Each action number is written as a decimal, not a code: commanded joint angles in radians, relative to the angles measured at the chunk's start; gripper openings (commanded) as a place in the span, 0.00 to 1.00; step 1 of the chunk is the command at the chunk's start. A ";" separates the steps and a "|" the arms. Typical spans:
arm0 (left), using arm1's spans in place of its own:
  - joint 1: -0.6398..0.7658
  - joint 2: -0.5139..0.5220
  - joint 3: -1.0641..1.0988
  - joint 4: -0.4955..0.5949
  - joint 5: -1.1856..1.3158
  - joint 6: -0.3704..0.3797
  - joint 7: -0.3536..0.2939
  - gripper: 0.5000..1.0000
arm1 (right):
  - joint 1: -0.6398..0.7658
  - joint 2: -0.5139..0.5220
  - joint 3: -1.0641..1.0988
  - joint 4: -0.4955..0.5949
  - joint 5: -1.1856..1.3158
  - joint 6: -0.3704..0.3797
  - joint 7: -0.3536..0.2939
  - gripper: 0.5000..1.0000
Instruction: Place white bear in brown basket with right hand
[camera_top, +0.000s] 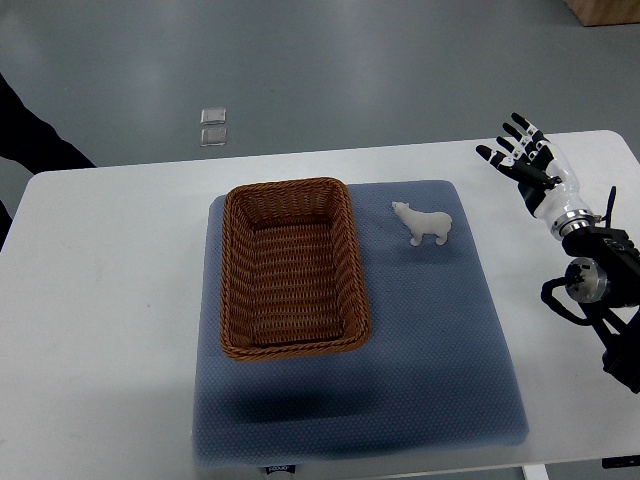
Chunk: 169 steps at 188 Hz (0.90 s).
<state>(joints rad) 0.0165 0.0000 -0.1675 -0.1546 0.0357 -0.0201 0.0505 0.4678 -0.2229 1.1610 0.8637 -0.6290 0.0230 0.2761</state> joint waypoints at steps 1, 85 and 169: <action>-0.001 0.000 -0.001 -0.002 0.000 0.000 0.000 1.00 | 0.000 0.000 -0.003 0.000 0.000 0.000 0.000 0.88; -0.003 0.000 0.008 0.004 0.000 0.002 0.000 1.00 | 0.002 -0.004 -0.006 0.000 0.000 0.012 0.000 0.88; -0.003 0.000 0.008 0.003 0.000 0.002 0.000 1.00 | 0.009 -0.009 -0.012 0.000 0.000 0.014 -0.002 0.88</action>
<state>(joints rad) 0.0132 0.0000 -0.1595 -0.1519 0.0352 -0.0182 0.0506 0.4746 -0.2309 1.1511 0.8637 -0.6289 0.0369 0.2761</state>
